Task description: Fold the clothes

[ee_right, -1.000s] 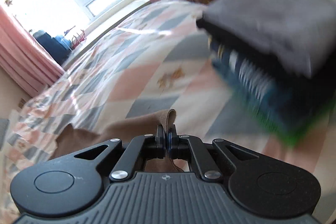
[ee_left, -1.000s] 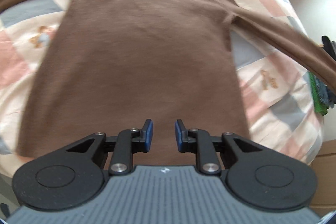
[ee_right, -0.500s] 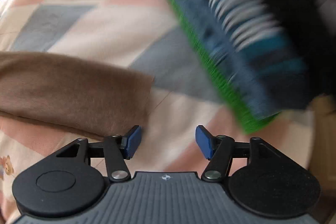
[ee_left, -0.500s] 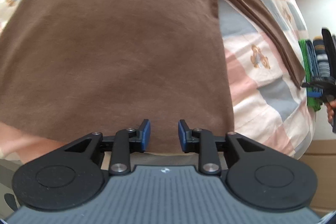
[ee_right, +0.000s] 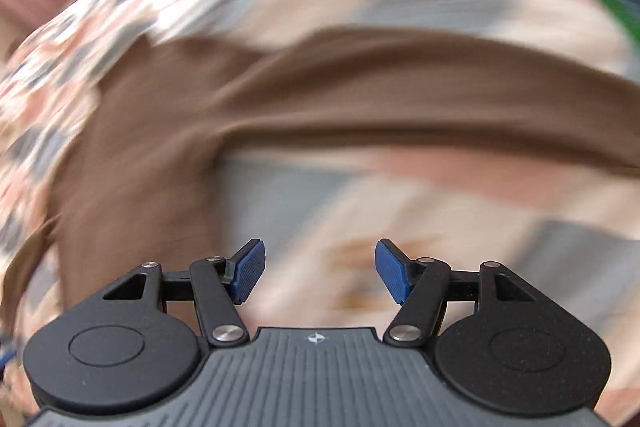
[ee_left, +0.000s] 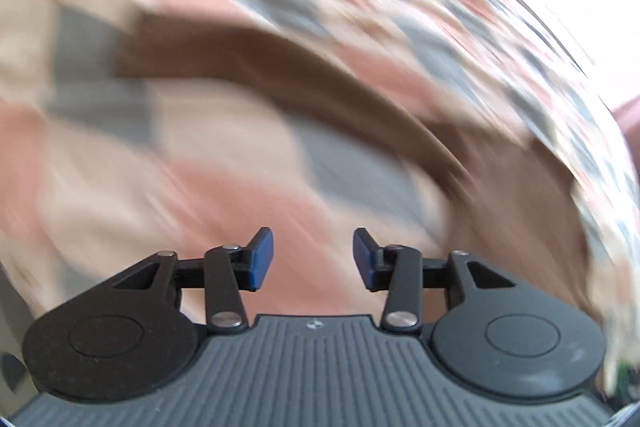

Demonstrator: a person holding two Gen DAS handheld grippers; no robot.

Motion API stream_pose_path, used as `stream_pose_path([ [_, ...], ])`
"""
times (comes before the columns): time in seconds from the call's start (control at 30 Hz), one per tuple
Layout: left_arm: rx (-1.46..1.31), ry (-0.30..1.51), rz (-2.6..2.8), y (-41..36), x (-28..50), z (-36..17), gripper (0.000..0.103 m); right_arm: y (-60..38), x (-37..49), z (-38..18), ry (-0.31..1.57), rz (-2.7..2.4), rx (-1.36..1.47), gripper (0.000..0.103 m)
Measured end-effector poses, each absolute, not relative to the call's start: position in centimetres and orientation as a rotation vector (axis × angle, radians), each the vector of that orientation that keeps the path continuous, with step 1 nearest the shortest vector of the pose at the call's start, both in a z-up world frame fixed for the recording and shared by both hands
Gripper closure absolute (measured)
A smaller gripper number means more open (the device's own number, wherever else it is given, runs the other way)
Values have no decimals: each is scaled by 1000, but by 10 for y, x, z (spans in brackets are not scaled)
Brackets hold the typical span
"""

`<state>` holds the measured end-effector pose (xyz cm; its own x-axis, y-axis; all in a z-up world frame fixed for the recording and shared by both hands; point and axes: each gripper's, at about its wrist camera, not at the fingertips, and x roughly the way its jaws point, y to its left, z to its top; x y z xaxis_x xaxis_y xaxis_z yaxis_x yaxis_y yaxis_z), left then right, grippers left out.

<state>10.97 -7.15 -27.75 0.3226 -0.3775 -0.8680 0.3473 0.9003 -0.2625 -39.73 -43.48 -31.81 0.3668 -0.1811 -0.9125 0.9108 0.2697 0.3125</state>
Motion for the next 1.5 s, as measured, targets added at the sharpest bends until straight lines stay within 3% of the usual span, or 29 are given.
stream_pose_path([
  [0.2,-87,1100,-348,-17,248,-287,50,-418,-221,-319,929,-725,896,39],
  [0.23,-109,1116,-347,-13,265,-294,46,-417,-197,-318,926,-700,878,39],
  [0.27,-128,1135,-344,-8,282,-303,36,-412,-178,-319,924,-677,859,38],
  [0.33,-157,1213,-340,-1,310,-326,42,-408,-139,-324,938,-650,835,37],
  [0.37,-178,1273,-350,0,316,-336,83,-406,-120,-327,946,-641,825,37],
  [0.4,-191,1331,-360,2,320,-341,102,-401,-110,-325,955,-634,818,37],
  [0.6,-157,1344,-494,35,308,-279,103,-392,-95,-325,1015,-664,840,36],
  [0.8,400,1463,-339,28,298,-332,103,-386,-104,-346,1041,-691,945,36],
  [0.9,373,1382,-406,12,296,-307,102,-381,-110,-345,1034,-678,912,34],
  [0.97,372,1278,-554,-23,291,-281,98,-378,-116,-344,1033,-681,895,33],
  [1.07,407,1227,-829,-105,286,-283,68,-374,-127,-346,1013,-709,937,33],
  [1.27,543,1281,-1199,-254,268,-350,67,-368,-149,-342,961,-758,973,29],
  [1.33,612,1312,-1263,-280,256,-369,68,-366,-160,-343,947,-788,991,28],
  [1.37,642,1305,-1280,-285,251,-373,76,-366,-166,-344,940,-804,1008,28],
  [1.4,672,1297,-1297,-290,247,-377,103,-365,-172,-345,934,-819,1025,28],
  [1.5,761,1151,-1332,-302,240,-372,103,-365,-183,-349,918,-847,1058,28],
])
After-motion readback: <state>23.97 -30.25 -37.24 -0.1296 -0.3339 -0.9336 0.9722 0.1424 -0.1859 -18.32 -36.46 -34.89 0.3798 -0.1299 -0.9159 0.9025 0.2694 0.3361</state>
